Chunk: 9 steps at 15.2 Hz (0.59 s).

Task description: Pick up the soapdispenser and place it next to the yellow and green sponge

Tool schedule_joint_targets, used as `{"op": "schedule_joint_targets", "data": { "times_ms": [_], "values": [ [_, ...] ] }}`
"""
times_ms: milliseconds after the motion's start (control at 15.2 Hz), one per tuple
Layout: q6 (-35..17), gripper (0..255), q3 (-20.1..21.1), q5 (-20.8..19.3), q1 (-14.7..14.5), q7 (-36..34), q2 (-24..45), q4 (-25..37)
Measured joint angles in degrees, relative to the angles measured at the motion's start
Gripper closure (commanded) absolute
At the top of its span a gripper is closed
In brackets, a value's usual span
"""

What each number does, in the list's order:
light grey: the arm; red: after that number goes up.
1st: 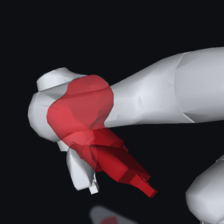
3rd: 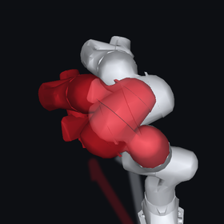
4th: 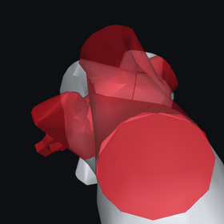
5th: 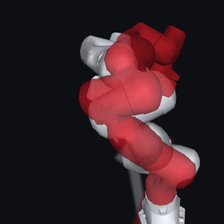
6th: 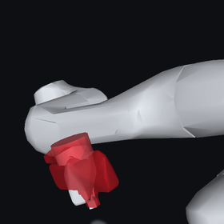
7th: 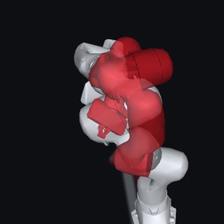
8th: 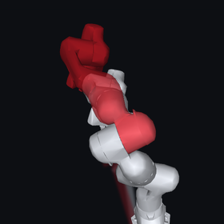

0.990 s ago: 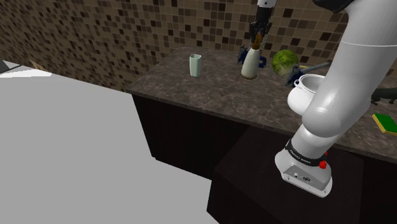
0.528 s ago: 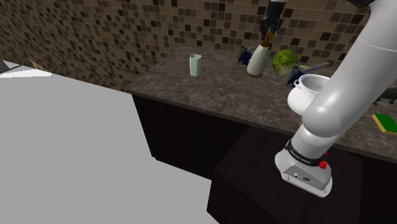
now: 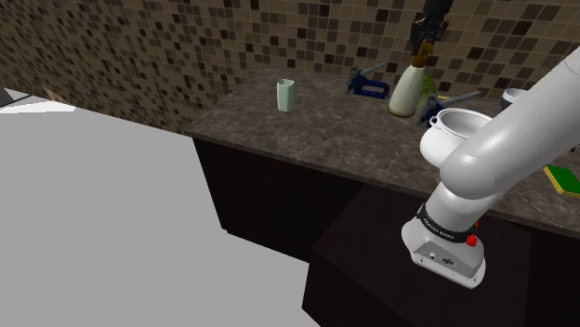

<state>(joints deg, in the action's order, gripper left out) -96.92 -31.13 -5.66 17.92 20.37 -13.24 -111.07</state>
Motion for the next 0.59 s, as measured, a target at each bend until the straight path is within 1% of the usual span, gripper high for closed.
{"op": "schedule_joint_targets", "data": {
  "times_ms": [198, 594],
  "values": [
    [1.8, 255, -0.2, -2.6, 1.5, 0.8, -5.0, -2.6],
    [6.6, 255, -1.0, -7.0, 4.8, 4.0, -13.3, -5.0]
  ]
}}
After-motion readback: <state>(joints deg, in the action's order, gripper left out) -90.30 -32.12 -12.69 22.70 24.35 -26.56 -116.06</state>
